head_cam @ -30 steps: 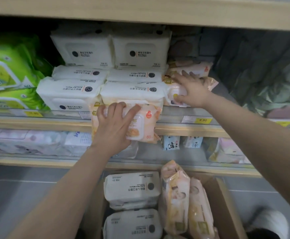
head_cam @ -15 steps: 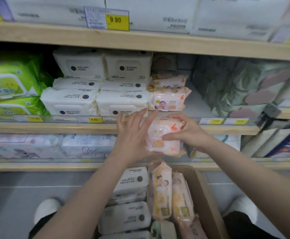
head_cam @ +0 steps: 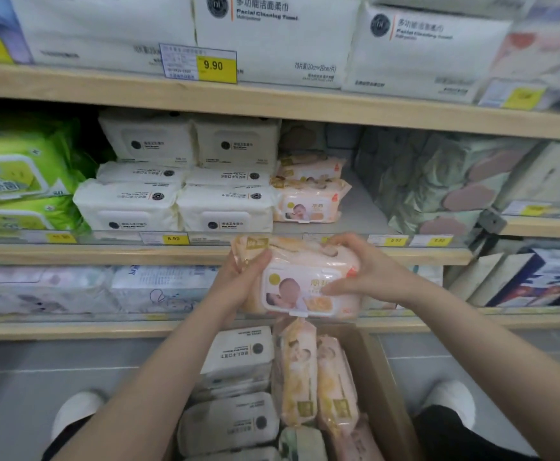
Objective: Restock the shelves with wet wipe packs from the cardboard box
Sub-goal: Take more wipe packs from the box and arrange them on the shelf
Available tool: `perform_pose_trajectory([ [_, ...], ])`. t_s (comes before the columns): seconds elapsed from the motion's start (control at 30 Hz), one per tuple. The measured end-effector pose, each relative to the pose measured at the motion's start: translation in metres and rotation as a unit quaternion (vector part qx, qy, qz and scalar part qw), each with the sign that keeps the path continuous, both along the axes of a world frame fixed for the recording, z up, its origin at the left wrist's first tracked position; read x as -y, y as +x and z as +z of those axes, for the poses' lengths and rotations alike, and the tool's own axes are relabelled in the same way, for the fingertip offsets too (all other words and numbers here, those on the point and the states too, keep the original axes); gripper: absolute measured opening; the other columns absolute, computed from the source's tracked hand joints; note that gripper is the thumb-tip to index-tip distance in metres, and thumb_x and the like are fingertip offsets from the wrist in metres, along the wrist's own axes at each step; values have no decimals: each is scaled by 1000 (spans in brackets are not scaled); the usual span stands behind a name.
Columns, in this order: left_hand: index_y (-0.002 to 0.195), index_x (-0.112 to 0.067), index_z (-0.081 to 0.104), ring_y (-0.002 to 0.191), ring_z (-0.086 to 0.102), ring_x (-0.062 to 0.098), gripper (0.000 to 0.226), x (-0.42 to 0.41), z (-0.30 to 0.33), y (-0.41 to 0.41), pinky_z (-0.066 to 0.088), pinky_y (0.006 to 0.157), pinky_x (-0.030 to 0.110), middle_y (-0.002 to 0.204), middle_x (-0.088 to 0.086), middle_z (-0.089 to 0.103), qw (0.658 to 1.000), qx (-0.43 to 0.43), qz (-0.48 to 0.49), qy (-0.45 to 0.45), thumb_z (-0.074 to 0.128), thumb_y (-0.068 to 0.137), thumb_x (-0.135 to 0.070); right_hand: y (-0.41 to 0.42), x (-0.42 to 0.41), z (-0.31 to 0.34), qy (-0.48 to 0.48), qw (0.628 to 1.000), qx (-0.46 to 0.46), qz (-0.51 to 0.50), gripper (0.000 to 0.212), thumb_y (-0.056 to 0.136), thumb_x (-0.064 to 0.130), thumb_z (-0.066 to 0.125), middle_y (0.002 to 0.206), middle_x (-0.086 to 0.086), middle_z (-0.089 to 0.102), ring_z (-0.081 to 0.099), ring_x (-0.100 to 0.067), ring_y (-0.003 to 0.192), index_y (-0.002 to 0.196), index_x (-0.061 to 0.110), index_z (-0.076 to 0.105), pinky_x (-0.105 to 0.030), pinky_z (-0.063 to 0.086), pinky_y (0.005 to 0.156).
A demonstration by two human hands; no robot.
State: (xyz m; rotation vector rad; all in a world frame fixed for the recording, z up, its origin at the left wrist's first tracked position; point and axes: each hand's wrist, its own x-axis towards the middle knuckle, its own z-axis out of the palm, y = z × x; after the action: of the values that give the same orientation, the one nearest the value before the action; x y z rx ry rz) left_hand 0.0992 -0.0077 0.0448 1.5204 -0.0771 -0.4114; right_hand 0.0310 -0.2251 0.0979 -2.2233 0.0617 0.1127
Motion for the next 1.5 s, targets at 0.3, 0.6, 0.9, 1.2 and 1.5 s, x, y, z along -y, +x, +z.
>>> perform_pose_trajectory([
  [0.3,107,-30,52,90,66,1,29,19,8,-2,53,75,18,105,-7,68,992,117,-46,23,67,83,-29,15,-6,-21,-336,936,88,65,104,56,75,64,136,11,45,45,-21,122,141,52,8,-43,35,97],
  [0.6,140,-25,36,136,27,26,56,12,25,115,14,111,61,146,5,37,727,453,24,515,16,94,-51,67,51,7,-498,839,219,24,91,63,71,66,114,0,56,55,-28,99,141,46,26,-42,37,87],
  [0.9,144,-43,19,144,5,29,51,17,-9,146,-4,107,68,157,1,13,714,374,3,592,17,95,-53,152,61,-9,-590,787,174,40,77,79,69,50,138,-8,45,41,-36,125,145,45,19,-60,15,110],
  [1.2,143,-44,19,144,5,29,49,17,-14,148,-4,107,68,157,0,13,709,382,-1,592,16,95,-53,182,56,-41,-430,896,91,64,79,82,58,58,156,1,25,23,-27,141,147,44,15,-54,10,113],
  [1.5,137,-27,36,140,19,27,75,50,8,146,3,107,68,147,9,30,686,422,12,593,17,81,-74,185,62,-29,-304,942,94,106,52,95,48,44,148,2,41,33,-16,137,144,30,37,-33,17,116],
])
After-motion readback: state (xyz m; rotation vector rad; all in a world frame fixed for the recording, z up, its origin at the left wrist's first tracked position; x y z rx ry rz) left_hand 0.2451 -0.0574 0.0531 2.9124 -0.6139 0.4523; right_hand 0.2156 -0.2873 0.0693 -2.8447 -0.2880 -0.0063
